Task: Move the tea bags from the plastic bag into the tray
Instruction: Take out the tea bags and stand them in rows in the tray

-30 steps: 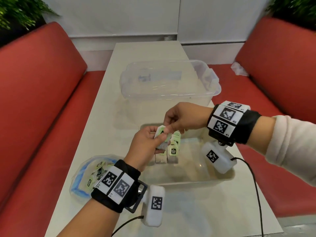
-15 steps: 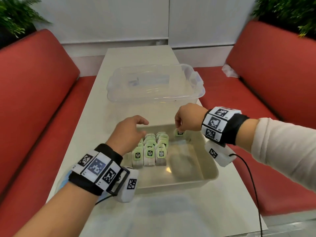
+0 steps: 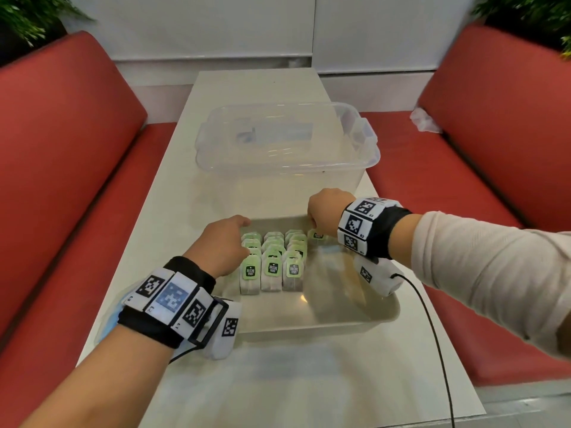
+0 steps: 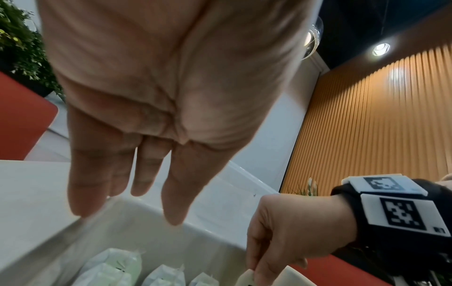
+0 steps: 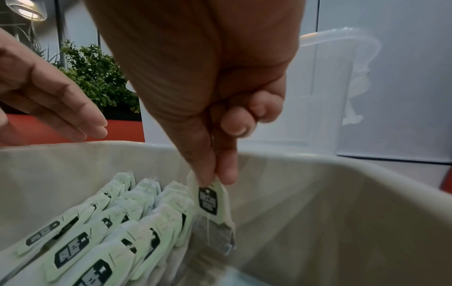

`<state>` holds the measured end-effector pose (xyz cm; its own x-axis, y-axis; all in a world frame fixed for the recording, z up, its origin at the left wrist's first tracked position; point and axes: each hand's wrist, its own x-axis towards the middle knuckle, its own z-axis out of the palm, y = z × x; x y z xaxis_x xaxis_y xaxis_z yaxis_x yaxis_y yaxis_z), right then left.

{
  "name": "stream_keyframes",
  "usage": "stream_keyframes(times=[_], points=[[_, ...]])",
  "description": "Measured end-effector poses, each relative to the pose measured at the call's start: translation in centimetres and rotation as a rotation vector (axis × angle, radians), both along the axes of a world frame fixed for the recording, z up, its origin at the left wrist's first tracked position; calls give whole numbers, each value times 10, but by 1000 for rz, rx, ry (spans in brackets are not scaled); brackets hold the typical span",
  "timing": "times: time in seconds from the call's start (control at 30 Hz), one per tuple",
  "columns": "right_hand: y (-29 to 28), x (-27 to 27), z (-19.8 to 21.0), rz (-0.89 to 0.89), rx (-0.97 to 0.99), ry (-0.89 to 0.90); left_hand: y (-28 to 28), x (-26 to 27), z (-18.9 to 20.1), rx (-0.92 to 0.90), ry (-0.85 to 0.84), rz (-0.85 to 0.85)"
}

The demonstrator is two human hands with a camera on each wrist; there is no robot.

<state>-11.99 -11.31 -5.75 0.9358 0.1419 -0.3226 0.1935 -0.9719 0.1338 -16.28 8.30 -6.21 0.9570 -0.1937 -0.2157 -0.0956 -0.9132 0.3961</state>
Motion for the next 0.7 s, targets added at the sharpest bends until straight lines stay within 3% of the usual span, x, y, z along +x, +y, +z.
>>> stream_keyframes(times=[0.7], points=[[4,2,-2,-24,19,25,5,3,1,-31,46,-3]])
